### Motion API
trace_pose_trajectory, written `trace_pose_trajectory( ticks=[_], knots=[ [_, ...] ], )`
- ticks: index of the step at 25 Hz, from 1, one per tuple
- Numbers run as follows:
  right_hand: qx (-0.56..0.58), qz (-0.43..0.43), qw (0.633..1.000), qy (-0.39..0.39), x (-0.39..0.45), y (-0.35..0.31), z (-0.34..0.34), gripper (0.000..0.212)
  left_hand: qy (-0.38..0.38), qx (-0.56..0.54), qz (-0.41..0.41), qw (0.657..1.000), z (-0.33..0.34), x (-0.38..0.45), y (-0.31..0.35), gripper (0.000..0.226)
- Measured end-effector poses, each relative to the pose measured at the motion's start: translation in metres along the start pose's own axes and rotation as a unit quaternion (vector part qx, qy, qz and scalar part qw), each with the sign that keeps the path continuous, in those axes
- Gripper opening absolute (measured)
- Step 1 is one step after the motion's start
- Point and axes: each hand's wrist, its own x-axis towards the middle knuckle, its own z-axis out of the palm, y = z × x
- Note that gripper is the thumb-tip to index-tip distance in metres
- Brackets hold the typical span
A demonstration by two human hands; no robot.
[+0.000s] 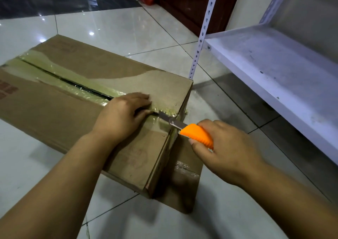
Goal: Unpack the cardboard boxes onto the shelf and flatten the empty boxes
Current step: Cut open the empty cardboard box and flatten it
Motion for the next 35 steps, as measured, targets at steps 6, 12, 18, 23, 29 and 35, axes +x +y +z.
trace_pose_trajectory(
  ticks=[6,12,18,23,29,35],
  knots=[
    [0.044,0.052,0.998,0.012,0.017,0.003,0.005,0.051,-0.065,-0.024,-0.059,0.996,-0.023,-0.006,0.006,0.029],
    [0.076,0.027,0.995,0.056,0.048,-0.017,0.013,0.056,-0.11,0.037,-0.138,0.984,-0.046,-0.024,0.025,0.033],
    [0.12,0.038,0.989,0.074,0.064,-0.025,0.016,0.059,-0.125,0.028,-0.238,0.963,-0.05,-0.055,0.027,0.058],
    [0.116,0.032,0.993,-0.013,0.064,-0.023,0.017,0.066,-0.176,0.085,-0.207,0.959,-0.042,-0.069,0.028,0.1],
    [0.047,0.012,0.998,-0.034,0.065,-0.027,0.016,0.07,-0.147,0.086,-0.167,0.971,-0.044,-0.068,-0.002,0.08],
    [0.014,-0.013,0.999,-0.047,0.048,-0.052,0.016,0.067,-0.178,0.127,-0.143,0.965,-0.07,-0.064,-0.046,0.077]
  ],
)
